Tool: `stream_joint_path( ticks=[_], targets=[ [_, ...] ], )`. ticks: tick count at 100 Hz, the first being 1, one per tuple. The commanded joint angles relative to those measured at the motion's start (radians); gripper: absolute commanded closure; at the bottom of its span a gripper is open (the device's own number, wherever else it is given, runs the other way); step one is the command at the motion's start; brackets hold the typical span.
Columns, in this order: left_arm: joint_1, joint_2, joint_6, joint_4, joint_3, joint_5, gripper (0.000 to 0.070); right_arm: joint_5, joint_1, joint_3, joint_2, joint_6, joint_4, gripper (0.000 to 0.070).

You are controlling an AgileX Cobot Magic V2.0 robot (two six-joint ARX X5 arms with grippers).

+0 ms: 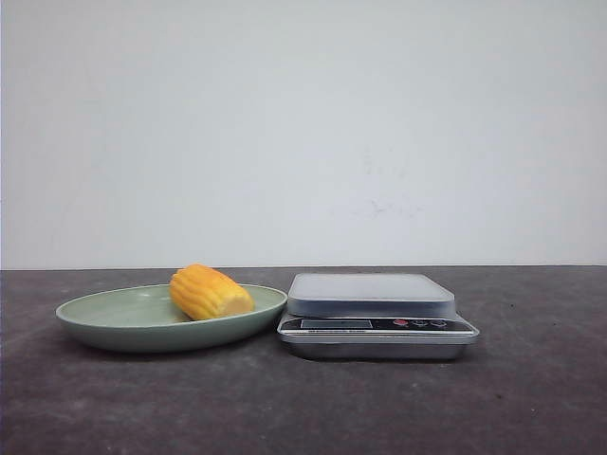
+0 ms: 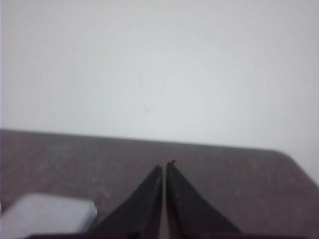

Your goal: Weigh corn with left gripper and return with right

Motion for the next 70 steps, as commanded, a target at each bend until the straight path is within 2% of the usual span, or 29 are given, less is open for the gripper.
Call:
stream_joint_path(
  ticks=[1,34,70],
  targets=[
    [-0.001,-0.001,0.012,-0.005,-0.018,0.004,0.0689,-0.002,-0.009,-0.043,0.003,-0.011,0.046,0.0693],
    [-0.001,-0.001,0.012,-0.005,-0.018,0.004,0.0689,-0.002,-0.027,-0.274,0.003,-0.001,0.223,0.0693],
    [-0.001,-0.001,0.012,-0.005,-0.018,0.004,0.0689,-0.002,-0.047,-0.276,0.003,0.000,0.083,0.0693]
  ],
)
